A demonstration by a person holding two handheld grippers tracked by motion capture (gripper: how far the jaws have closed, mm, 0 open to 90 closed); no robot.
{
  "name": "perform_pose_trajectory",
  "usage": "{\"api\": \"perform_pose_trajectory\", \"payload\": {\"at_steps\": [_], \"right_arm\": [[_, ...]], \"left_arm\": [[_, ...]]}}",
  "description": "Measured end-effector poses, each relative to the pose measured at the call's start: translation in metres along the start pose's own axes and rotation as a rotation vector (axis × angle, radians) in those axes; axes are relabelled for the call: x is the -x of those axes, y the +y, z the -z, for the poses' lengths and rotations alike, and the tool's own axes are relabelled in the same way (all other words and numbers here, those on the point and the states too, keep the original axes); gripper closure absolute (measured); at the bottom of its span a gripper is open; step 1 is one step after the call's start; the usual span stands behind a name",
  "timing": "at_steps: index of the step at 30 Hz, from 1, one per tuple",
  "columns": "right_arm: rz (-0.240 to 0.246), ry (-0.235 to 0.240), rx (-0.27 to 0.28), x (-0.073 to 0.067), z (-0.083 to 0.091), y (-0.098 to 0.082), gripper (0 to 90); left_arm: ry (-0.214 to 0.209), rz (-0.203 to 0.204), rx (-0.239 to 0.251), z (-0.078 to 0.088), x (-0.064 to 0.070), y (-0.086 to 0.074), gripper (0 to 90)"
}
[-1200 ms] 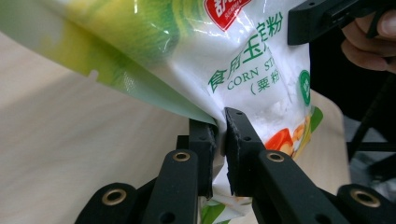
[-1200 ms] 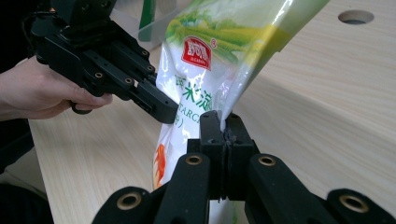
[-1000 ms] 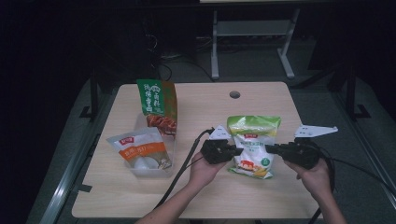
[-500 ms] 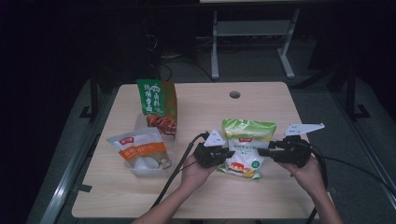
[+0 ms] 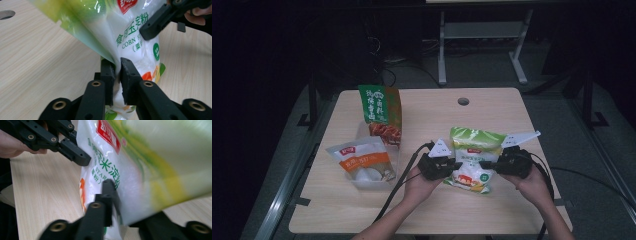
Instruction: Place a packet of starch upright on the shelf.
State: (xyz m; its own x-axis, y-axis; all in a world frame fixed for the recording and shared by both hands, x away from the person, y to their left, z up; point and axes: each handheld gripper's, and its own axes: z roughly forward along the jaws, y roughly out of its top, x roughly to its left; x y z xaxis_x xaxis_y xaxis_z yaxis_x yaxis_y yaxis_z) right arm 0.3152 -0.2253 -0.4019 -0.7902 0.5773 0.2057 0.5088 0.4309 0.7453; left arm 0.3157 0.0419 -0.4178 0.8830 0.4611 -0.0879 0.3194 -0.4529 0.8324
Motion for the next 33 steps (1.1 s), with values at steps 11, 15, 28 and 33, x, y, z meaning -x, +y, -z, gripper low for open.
{"api": "perform_pose_trajectory", "payload": {"at_steps": [11,15,28,33], "right_arm": [[-0.026,0.006,0.014,-0.006,0.006,-0.001,87.5],[-0.021,-0.018,0.027,-0.011,0.009,0.004,87.9],[-0.019,-0.043,0.043,-0.018,0.012,0.025,88.4],[-0.013,-0.039,0.041,-0.022,0.010,0.036,88.5]], "left_arm": [[0.032,-0.003,-0.003,0.018,0.007,-0.008,56.6],[0.040,-0.014,-0.003,0.029,0.009,-0.012,49.8],[0.041,-0.031,0.006,0.057,0.020,-0.034,38.7],[0.035,-0.032,0.005,0.069,0.023,-0.044,37.8]]}}
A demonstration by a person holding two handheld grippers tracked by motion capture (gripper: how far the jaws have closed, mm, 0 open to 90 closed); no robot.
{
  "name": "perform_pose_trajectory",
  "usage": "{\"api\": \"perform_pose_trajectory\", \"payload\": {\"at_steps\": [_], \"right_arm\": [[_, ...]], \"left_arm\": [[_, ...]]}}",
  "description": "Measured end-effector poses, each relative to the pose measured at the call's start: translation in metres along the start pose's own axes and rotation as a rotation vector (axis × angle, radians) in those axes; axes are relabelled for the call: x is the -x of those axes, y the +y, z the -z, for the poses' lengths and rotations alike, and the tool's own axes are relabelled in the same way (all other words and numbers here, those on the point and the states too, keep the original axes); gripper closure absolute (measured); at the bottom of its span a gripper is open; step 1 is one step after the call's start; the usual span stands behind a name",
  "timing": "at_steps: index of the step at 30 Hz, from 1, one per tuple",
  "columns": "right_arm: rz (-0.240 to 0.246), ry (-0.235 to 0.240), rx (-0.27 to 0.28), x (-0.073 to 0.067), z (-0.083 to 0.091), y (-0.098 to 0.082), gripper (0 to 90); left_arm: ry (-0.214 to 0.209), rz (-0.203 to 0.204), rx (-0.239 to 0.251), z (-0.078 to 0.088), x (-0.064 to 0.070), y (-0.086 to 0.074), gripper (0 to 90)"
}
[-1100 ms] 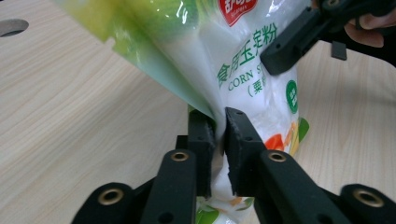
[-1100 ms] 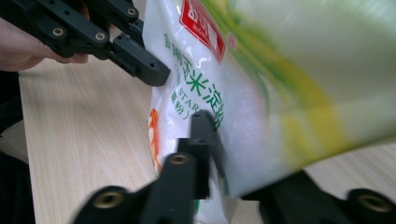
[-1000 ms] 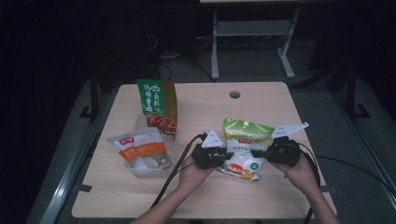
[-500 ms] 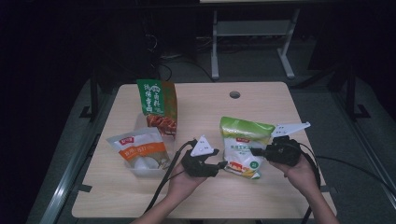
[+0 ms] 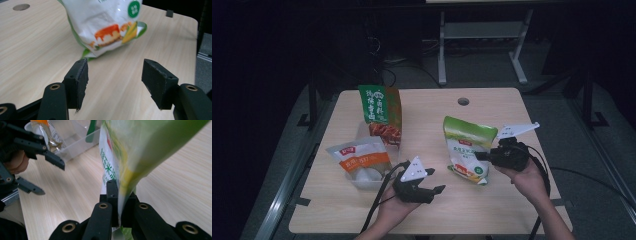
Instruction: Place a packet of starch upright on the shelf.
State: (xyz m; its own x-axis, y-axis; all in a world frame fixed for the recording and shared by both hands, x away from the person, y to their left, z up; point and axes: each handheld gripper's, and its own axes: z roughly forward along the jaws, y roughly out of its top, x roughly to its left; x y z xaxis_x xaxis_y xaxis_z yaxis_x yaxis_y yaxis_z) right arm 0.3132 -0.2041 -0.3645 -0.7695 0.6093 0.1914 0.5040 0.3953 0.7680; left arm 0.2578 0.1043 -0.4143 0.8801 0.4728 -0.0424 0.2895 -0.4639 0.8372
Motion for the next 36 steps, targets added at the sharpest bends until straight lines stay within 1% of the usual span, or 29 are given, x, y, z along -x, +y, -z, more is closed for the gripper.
{"api": "perform_pose_trajectory", "payload": {"at_steps": [1,2,3,6,11,12,13,15,16,17,18,19,20,22,25,26,27,28,29,30,31,32,36], "right_arm": [[0.006,0.006,0.001,-0.002,-0.001,0.005,88.5],[0.007,0.008,0.001,-0.003,-0.001,0.007,88.5],[0.010,0.012,0.003,-0.004,-0.002,0.011,88.5],[0.021,0.020,0.013,-0.008,-0.004,0.019,88.5],[0.040,0.034,0.022,-0.015,-0.009,0.035,88.5],[0.043,0.040,0.024,-0.017,-0.011,0.038,88.5],[0.051,0.044,0.024,-0.019,-0.013,0.042,88.5],[0.057,0.051,0.024,-0.022,-0.016,0.049,88.5],[0.065,0.057,0.029,-0.024,-0.018,0.052,88.5],[0.067,0.064,0.033,-0.026,-0.020,0.057,88.5],[0.067,0.064,0.033,-0.026,-0.020,0.057,88.5],[0.070,0.066,0.033,-0.027,-0.022,0.059,88.5],[0.079,0.080,0.037,-0.031,-0.027,0.067,88.6],[0.088,0.089,0.042,-0.033,-0.030,0.073,88.5],[0.113,0.098,0.052,-0.039,-0.036,0.085,88.5],[0.113,0.098,0.052,-0.039,-0.036,0.085,88.5],[0.112,0.110,0.053,-0.043,-0.039,0.092,88.6],[0.123,0.108,0.053,-0.045,-0.041,0.096,88.6],[0.127,0.116,0.054,-0.046,-0.043,0.100,88.6],[0.125,0.120,0.052,-0.048,-0.044,0.104,88.5],[0.141,0.122,0.054,-0.049,-0.047,0.107,88.6],[0.143,0.127,0.054,-0.050,-0.049,0.110,88.6],[0.156,0.140,0.053,-0.055,-0.057,0.122,88.6]], "left_arm": [[0.001,-0.005,0.001,0.004,0.001,-0.004,37.6],[0.001,-0.005,0.001,0.004,0.001,-0.004,37.3],[0.003,-0.013,0.002,0.010,0.002,-0.007,37.0],[0.001,-0.015,0.001,0.016,0.002,-0.013,36.4],[-0.003,-0.004,0.004,0.025,0.006,-0.024,34.9],[-0.003,-0.004,0.004,0.025,0.006,-0.024,34.5],[-0.006,-0.002,0.008,0.027,0.006,-0.029,33.5],[-0.014,0.003,0.006,0.029,0.008,-0.033,32.0],[-0.018,0.000,-0.004,0.030,0.009,-0.035,31.6],[-0.018,0.002,0.002,0.030,0.011,-0.037,30.5],[-0.018,0.002,0.002,0.030,0.011,-0.037,29.9],[-0.020,-0.008,-0.009,0.031,0.012,-0.039,29.9],[-0.024,-0.023,-0.021,0.031,0.014,-0.041,29.1],[-0.027,-0.038,-0.026,0.032,0.016,-0.043,28.9],[-0.036,-0.041,-0.029,0.032,0.018,-0.044,28.7],[-0.035,-0.048,-0.033,0.032,0.020,-0.045,28.7],[-0.041,-0.052,-0.030,0.032,0.021,-0.046,28.5],[-0.045,-0.056,-0.029,0.031,0.022,-0.046,28.4],[-0.046,-0.060,-0.030,0.032,0.022,-0.047,28.4],[-0.050,-0.055,-0.027,0.032,0.023,-0.047,28.3],[-0.050,-0.057,-0.028,0.032,0.023,-0.047,28.2],[-0.052,-0.051,-0.027,0.032,0.024,-0.048,28.2],[-0.054,-0.057,-0.029,0.033,0.025,-0.048,27.8]]}}
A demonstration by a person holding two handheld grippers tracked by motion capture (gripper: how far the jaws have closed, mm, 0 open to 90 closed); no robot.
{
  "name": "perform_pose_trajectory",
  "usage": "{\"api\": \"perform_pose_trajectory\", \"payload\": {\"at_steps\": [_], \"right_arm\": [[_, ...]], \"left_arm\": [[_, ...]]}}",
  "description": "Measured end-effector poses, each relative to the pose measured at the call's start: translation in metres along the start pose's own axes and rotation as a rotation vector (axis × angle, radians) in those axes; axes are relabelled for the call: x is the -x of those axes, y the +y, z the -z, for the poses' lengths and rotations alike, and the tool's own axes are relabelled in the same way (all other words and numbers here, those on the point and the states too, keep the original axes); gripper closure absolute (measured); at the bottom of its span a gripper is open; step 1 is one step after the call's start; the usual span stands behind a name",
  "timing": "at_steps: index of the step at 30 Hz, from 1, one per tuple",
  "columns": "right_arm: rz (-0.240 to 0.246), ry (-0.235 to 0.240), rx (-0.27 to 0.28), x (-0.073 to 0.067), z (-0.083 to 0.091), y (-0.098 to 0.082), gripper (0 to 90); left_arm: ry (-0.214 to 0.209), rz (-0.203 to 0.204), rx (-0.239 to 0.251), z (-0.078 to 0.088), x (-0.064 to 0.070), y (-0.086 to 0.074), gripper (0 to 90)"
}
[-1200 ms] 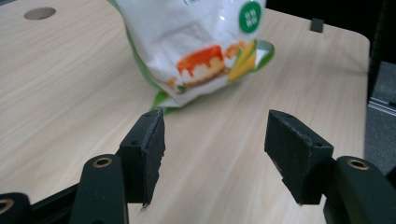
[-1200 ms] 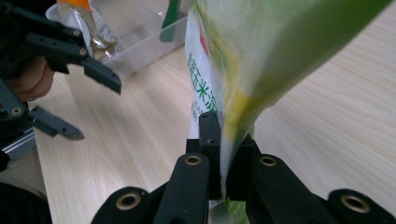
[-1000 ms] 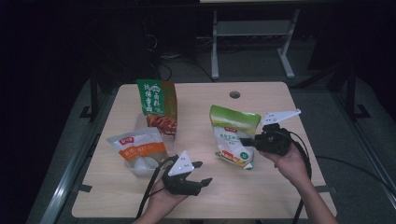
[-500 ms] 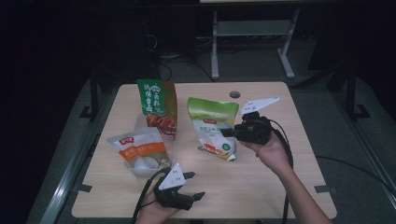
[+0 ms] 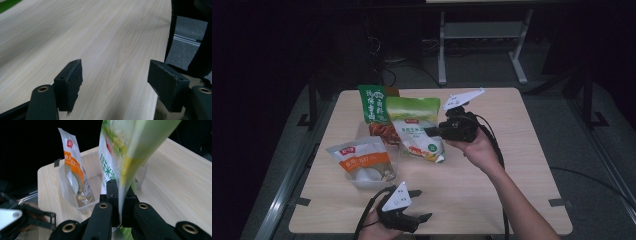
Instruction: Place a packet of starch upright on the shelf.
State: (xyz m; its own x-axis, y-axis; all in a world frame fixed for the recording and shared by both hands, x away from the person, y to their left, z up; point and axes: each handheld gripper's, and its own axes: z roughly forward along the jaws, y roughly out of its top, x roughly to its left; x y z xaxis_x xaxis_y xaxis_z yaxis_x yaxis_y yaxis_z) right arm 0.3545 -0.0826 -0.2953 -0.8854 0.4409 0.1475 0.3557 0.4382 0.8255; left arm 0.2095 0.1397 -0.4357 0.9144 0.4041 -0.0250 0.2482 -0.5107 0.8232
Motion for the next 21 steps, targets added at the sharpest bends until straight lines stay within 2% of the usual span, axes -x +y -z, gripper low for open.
{"api": "perform_pose_trajectory", "payload": {"at_steps": [4,11,16,21], "right_arm": [[0.002,0.016,0.000,-0.002,-0.011,0.009,88.5],[0.014,0.028,-0.003,-0.004,-0.028,0.021,88.6],[0.027,0.037,-0.010,-0.007,-0.047,0.033,88.6],[0.036,0.057,-0.010,-0.009,-0.067,0.043,88.6]], "left_arm": [[0.002,-0.010,0.009,0.001,0.000,-0.001,27.4],[-0.009,-0.003,0.008,-0.001,0.003,-0.001,27.3],[-0.010,-0.021,-0.001,0.000,0.004,-0.001,27.1],[-0.019,-0.012,-0.006,-0.001,0.005,-0.002,27.1]]}}
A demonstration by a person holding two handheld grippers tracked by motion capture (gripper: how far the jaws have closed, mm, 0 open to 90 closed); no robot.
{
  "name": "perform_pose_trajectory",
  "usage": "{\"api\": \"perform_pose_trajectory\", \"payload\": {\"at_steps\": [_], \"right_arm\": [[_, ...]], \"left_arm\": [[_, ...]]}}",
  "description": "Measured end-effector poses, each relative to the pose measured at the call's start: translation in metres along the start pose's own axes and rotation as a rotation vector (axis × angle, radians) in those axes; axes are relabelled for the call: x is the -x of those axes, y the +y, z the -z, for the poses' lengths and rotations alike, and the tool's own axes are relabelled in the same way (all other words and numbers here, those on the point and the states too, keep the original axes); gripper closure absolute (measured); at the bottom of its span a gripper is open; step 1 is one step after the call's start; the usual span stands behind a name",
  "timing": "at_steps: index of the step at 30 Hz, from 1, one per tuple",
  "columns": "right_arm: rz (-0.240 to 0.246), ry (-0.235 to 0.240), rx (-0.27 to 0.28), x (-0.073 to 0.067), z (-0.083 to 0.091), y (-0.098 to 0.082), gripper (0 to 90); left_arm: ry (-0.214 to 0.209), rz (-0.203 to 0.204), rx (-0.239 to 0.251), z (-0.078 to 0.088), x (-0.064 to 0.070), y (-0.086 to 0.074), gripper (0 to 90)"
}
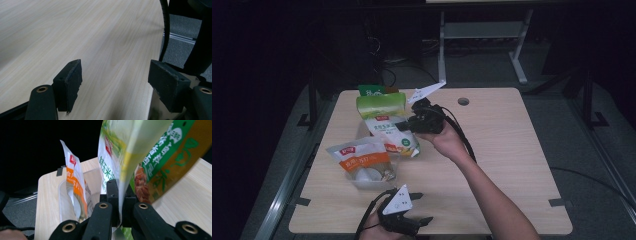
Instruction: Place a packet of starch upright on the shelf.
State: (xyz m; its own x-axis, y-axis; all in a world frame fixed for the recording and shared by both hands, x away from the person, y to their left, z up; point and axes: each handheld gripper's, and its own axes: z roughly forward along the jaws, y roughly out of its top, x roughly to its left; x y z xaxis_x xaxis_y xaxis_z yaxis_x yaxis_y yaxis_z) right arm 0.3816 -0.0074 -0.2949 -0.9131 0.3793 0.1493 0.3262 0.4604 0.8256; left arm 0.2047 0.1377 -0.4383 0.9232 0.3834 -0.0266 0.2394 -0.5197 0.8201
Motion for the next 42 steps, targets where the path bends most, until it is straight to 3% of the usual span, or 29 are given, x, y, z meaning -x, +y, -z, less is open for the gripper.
{"api": "perform_pose_trajectory", "payload": {"at_steps": [11,21,32,42], "right_arm": [[0.023,0.029,-0.024,-0.002,-0.047,0.010,88.6],[-0.013,0.061,-0.010,0.000,-0.078,0.003,88.6],[-0.025,0.059,-0.015,-0.002,-0.099,-0.010,88.6],[-0.039,0.061,-0.001,-0.001,-0.104,-0.023,88.4]], "left_arm": [[-0.008,-0.009,-0.001,-0.001,0.001,0.000,27.1],[-0.015,-0.006,0.006,-0.001,0.003,0.000,27.1],[-0.017,-0.017,0.006,-0.002,0.004,0.000,27.1],[-0.017,-0.016,0.007,-0.002,0.003,0.001,27.2]]}}
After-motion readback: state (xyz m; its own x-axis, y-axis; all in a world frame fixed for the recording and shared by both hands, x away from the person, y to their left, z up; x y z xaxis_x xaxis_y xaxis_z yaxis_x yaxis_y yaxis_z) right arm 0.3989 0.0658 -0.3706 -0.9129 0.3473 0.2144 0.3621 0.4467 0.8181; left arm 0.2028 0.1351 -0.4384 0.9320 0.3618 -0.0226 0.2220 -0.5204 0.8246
